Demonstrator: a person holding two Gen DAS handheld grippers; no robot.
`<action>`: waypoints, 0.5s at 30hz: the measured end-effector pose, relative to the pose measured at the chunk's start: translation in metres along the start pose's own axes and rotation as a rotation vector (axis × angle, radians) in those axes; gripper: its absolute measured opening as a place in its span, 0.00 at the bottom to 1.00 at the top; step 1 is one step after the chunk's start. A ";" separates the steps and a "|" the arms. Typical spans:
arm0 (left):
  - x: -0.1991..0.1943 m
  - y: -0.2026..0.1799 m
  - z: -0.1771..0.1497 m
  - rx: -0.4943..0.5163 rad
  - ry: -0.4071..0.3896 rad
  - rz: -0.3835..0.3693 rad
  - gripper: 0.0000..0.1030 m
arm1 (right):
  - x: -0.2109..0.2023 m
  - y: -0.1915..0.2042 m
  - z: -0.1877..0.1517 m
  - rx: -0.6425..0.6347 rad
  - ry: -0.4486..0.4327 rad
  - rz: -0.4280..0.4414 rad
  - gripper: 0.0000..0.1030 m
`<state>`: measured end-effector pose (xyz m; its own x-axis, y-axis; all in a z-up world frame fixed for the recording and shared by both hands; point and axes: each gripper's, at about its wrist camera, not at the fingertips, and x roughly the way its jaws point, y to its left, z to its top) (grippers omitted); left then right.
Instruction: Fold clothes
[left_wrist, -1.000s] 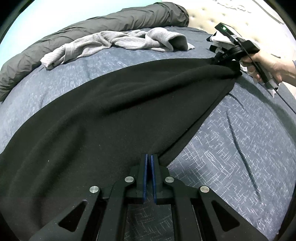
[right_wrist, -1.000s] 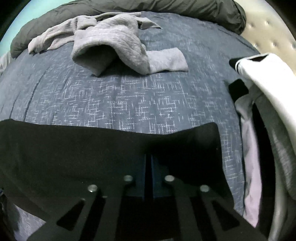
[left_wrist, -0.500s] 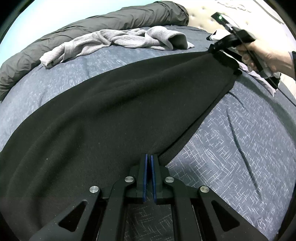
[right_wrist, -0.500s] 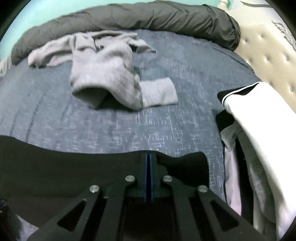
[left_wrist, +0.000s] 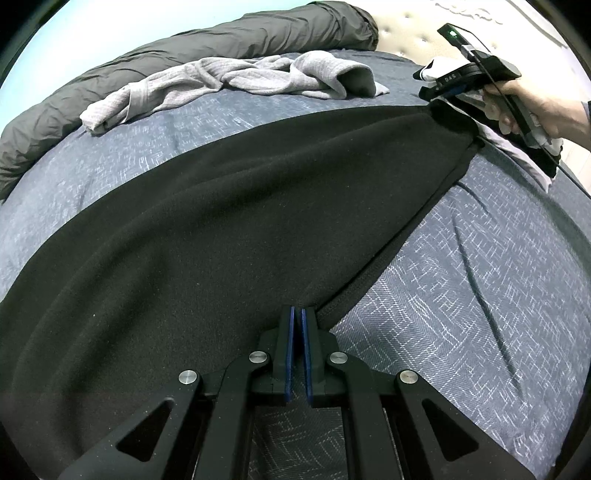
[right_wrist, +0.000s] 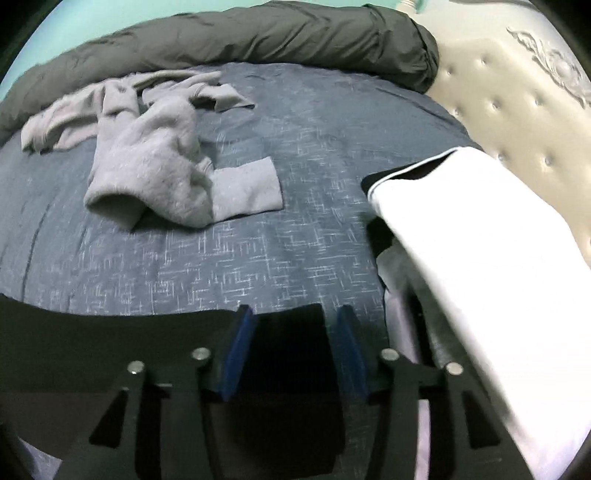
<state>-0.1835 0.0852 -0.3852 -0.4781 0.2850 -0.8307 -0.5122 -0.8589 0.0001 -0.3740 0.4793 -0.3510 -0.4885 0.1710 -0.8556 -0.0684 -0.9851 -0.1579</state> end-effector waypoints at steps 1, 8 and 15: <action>0.000 0.000 0.000 0.001 0.001 0.000 0.04 | 0.003 -0.002 0.000 0.007 0.012 0.008 0.51; 0.001 0.002 0.000 -0.002 0.002 -0.003 0.04 | 0.032 -0.013 -0.012 0.089 0.088 0.048 0.53; 0.003 0.001 0.000 -0.003 0.004 -0.002 0.04 | 0.015 -0.007 -0.014 0.059 -0.023 0.022 0.11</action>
<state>-0.1850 0.0854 -0.3878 -0.4741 0.2846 -0.8332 -0.5111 -0.8595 -0.0027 -0.3686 0.4887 -0.3702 -0.5103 0.1493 -0.8469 -0.1081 -0.9881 -0.1091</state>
